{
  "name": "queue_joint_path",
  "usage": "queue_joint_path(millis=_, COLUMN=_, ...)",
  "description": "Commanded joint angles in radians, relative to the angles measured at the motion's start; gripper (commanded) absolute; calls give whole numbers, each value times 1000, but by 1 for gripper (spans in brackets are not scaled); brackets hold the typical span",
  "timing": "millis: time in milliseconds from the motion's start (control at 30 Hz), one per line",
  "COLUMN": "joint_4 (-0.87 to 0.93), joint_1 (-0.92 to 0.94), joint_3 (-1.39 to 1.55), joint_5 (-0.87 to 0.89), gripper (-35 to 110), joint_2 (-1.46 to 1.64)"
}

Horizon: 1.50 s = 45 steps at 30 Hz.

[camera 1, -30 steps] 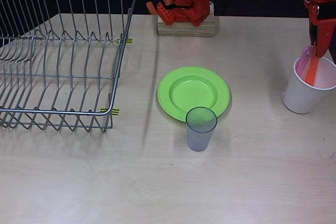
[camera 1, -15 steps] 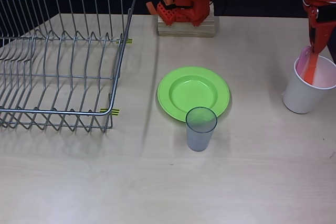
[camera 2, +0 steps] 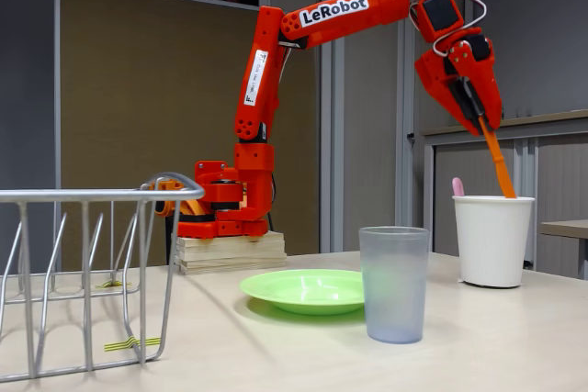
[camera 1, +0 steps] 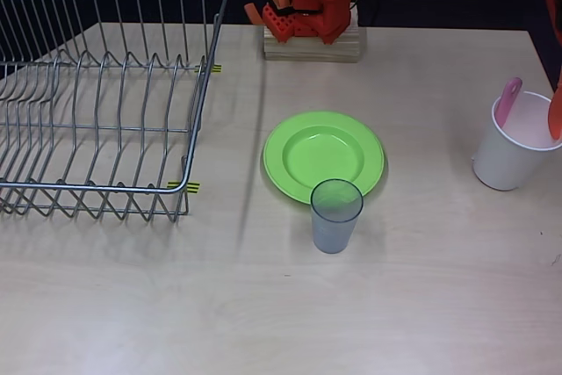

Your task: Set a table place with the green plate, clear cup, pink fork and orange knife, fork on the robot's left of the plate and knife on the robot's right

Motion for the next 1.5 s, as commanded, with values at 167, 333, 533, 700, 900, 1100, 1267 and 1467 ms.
queue_joint_path(millis=167, joint_4=25, joint_1=28, joint_3=-83, joint_5=0, gripper=0, joint_2=166)
queue_joint_path(millis=333, joint_4=92, joint_1=55, joint_3=-87, joint_5=37, gripper=0, joint_2=224)
queue_joint_path(millis=533, joint_4=144, joint_1=143, joint_3=127, joint_5=-5, gripper=0, joint_2=413)
queue_joint_path(millis=700, joint_4=192, joint_1=273, joint_3=411, joint_5=-69, gripper=0, joint_2=615)
queue_joint_path(millis=900, joint_4=186, joint_1=477, joint_3=750, joint_5=-158, gripper=0, joint_2=874)
queue_joint_path(millis=1100, joint_4=52, joint_1=746, joint_3=1006, joint_5=-387, gripper=0, joint_2=1032)
queue_joint_path(millis=1267, joint_4=-143, joint_1=913, joint_3=1181, joint_5=-549, gripper=0, joint_2=1112)
queue_joint_path(millis=1467, joint_4=-296, joint_1=1015, joint_3=1318, joint_5=-630, gripper=0, joint_2=1180)
